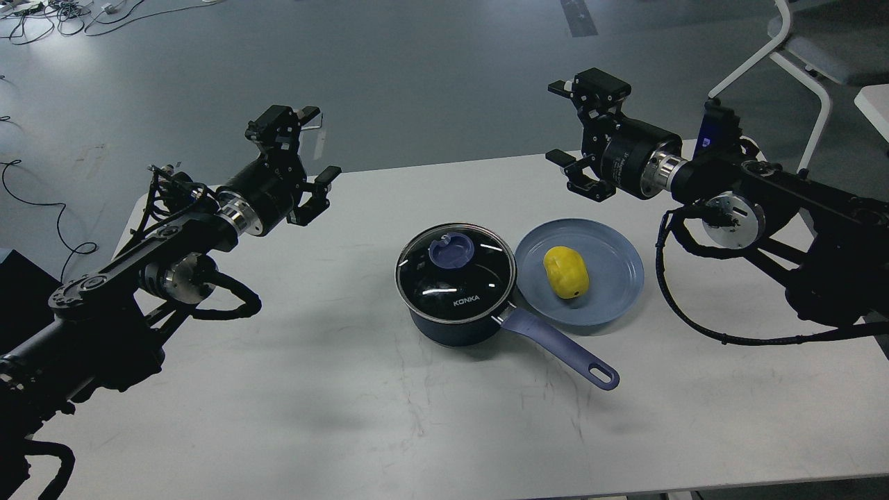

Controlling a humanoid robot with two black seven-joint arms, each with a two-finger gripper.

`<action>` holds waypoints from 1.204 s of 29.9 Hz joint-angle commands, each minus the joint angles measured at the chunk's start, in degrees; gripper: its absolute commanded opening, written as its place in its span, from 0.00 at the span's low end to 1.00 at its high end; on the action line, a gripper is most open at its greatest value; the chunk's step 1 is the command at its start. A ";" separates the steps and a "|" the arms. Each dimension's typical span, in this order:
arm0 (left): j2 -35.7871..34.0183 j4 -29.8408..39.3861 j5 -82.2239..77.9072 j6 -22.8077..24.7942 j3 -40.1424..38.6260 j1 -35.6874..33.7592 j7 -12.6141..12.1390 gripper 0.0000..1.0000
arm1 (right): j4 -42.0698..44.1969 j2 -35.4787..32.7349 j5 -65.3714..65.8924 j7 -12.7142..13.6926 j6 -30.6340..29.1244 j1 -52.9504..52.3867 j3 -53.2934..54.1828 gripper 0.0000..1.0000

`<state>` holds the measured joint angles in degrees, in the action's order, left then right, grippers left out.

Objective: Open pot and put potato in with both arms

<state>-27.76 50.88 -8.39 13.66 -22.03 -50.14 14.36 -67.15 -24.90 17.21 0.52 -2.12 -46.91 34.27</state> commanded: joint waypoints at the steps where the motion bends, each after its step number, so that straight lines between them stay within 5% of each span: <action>1: 0.25 0.01 0.04 0.05 -0.91 0.91 -0.30 0.99 | -0.09 -0.41 -0.16 0.01 -0.16 0.24 0.18 1.00; 36: 0.87 0.54 1.27 0.13 -5.31 2.68 0.14 0.99 | 1.76 -2.08 -0.24 -1.57 0.54 0.42 4.84 1.00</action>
<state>-27.04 51.39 -7.29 13.54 -27.25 -47.46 14.26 -65.46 -26.89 17.03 -0.67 -1.66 -46.51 38.87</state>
